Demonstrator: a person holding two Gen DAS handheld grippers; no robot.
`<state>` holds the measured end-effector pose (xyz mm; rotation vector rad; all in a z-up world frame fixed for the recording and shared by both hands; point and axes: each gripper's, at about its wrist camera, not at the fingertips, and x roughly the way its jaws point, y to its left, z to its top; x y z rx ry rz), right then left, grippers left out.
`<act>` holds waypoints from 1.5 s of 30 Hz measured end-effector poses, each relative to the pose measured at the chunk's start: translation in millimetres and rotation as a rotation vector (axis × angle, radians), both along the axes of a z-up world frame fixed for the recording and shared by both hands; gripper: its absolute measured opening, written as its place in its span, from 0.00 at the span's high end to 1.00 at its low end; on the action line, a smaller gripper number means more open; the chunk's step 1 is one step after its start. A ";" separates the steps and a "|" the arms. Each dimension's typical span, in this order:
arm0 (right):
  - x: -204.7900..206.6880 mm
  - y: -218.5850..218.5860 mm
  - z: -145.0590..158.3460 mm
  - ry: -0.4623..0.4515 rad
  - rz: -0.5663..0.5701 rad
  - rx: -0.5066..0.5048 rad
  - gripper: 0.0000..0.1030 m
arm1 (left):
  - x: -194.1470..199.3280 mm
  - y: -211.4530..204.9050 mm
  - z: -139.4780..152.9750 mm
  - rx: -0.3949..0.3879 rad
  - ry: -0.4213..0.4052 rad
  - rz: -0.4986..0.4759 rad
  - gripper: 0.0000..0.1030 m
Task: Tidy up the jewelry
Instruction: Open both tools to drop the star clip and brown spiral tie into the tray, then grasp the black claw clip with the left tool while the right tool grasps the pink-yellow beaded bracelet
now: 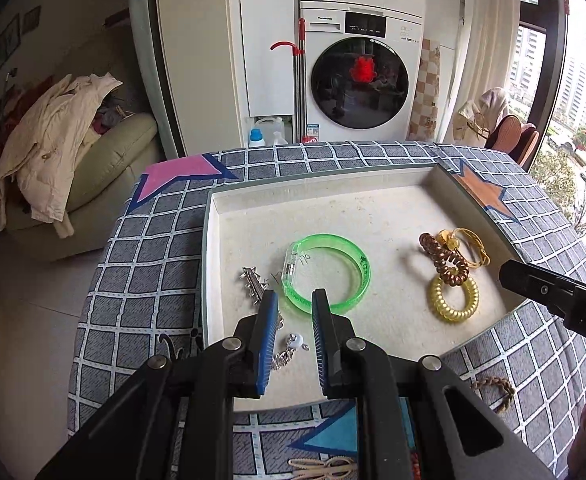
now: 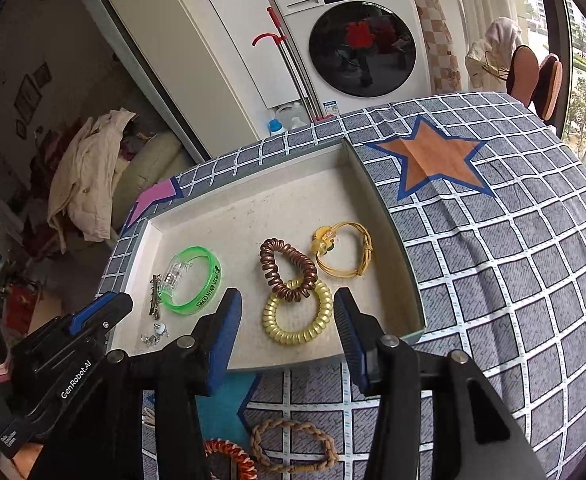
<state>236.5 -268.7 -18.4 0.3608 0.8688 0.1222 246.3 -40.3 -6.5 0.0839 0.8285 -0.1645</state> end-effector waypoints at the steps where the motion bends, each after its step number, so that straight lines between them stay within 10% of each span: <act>1: -5.7 0.4 1.8 -0.003 0.000 -0.002 0.48 | -5.4 2.1 0.7 -0.001 0.001 0.005 0.23; 3: -18.9 0.2 5.8 -0.012 0.003 -0.006 0.45 | -19.9 8.8 4.0 -0.017 -0.026 0.030 0.00; 25: -140.9 10.7 -11.1 0.033 0.041 -0.073 0.19 | -124.6 34.4 -18.8 -0.083 0.086 0.010 0.00; 28: -150.0 5.5 -12.6 0.027 0.023 -0.058 0.01 | -135.1 31.4 -23.8 -0.070 0.101 -0.011 0.00; 45: -171.5 -5.2 -29.9 0.106 -0.003 -0.033 0.00 | -169.8 24.7 -43.0 -0.049 0.145 -0.015 0.00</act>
